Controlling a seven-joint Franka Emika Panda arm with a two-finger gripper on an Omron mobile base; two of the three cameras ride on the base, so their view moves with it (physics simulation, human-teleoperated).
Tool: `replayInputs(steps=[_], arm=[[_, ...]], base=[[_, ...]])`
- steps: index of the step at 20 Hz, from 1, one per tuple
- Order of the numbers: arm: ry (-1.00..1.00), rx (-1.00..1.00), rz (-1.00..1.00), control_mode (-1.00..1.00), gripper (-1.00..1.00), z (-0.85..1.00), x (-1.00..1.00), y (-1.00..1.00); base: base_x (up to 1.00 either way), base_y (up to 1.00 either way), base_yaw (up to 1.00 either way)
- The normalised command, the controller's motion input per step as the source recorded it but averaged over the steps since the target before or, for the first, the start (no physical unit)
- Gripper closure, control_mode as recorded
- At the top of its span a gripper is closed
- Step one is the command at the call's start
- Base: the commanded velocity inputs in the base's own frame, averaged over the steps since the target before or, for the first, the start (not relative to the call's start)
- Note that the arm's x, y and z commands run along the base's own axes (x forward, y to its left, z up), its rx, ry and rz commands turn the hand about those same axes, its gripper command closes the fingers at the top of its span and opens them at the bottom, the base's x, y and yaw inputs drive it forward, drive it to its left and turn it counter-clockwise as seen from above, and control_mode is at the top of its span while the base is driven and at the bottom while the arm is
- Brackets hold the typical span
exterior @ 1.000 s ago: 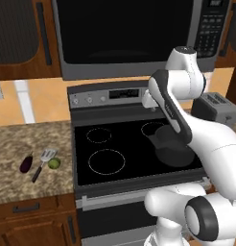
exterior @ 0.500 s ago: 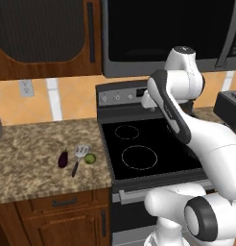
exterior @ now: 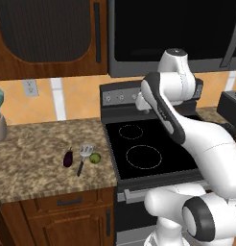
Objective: Put the eggplant and lime in the pot. Retrieve the spatula and lightly stir the vegetables in the pot.
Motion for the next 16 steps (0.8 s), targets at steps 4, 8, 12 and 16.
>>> replayInputs(steps=[4,8,12,16], arm=[[0.05,-0.01,0.0,-1.0,-1.0,-0.37,-0.17,0.96],[0.1,0.0,0.0,-1.0,-1.0,-0.41,-0.04,1.0],[0.15,0.0,0.03,-1.0,-1.0,-0.56,0.09,0.84],[0.15,0.0,0.07,-1.0,-1.0,-0.65,0.22,0.59]], base=[[0.0,0.0,0.0],[0.0,0.0,0.0],[0.0,0.0,0.0],[0.0,0.0,0.0]])
